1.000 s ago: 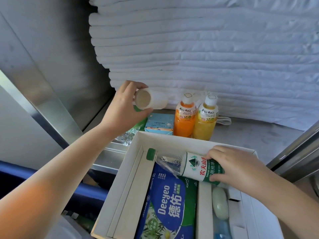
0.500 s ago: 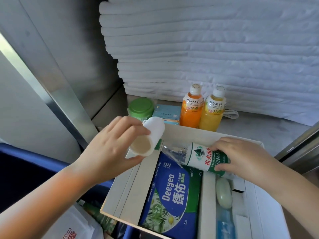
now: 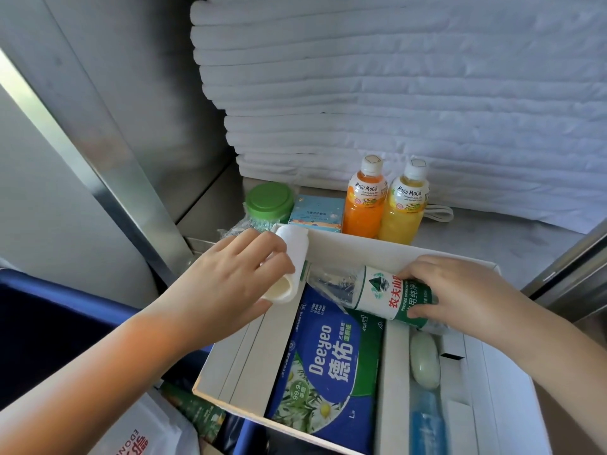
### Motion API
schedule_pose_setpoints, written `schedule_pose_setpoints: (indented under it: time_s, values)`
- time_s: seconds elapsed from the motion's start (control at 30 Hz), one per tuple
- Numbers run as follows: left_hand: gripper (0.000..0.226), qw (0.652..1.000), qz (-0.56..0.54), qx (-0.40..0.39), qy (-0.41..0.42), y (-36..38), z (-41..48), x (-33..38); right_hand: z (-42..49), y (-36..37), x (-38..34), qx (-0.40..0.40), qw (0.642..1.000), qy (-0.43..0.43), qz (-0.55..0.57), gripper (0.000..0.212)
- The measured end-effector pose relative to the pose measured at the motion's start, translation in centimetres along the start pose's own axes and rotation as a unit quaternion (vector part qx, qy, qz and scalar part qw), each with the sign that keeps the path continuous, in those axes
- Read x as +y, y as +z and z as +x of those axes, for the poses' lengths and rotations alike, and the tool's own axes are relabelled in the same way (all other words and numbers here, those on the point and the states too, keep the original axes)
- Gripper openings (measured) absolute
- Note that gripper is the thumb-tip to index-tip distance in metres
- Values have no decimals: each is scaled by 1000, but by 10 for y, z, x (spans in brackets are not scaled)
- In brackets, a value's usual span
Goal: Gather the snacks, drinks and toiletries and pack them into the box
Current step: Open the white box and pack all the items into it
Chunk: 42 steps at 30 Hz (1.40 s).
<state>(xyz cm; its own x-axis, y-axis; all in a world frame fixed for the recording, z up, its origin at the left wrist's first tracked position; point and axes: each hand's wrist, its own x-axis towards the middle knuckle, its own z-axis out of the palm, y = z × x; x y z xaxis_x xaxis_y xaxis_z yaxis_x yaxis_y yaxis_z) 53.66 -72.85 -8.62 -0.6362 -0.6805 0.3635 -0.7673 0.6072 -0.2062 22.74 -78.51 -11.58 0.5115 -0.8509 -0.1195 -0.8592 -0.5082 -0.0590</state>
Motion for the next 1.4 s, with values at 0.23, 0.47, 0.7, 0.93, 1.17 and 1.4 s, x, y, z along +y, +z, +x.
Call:
schedule_pose_setpoints:
  time_s: [0.23, 0.47, 0.7, 0.93, 1.17, 1.4]
  values:
    - [58, 1000, -3, -9, 9, 2, -3, 1, 1, -1, -2, -6, 1000, -4, -4, 50]
    - [53, 997, 32, -62, 41, -2, -1, 4, 3, 0, -2, -12, 1000, -8, -12, 49]
    - [56, 994, 20, -84, 67, 3, 6, 7, 2, -1, -4, -5, 1000, -12, -6, 45]
    - [62, 994, 6, -100, 53, 3, 4, 2, 4, 1, -3, -9, 1000, -15, 6, 44]
    - [54, 998, 16, -62, 25, 0, 2, 7, 6, 2, 1, -9, 1000, -5, 18, 42]
    - [63, 999, 7, -46, 27, -9, -6, 9, 2, 6, 5, -2, 1000, -5, 23, 41]
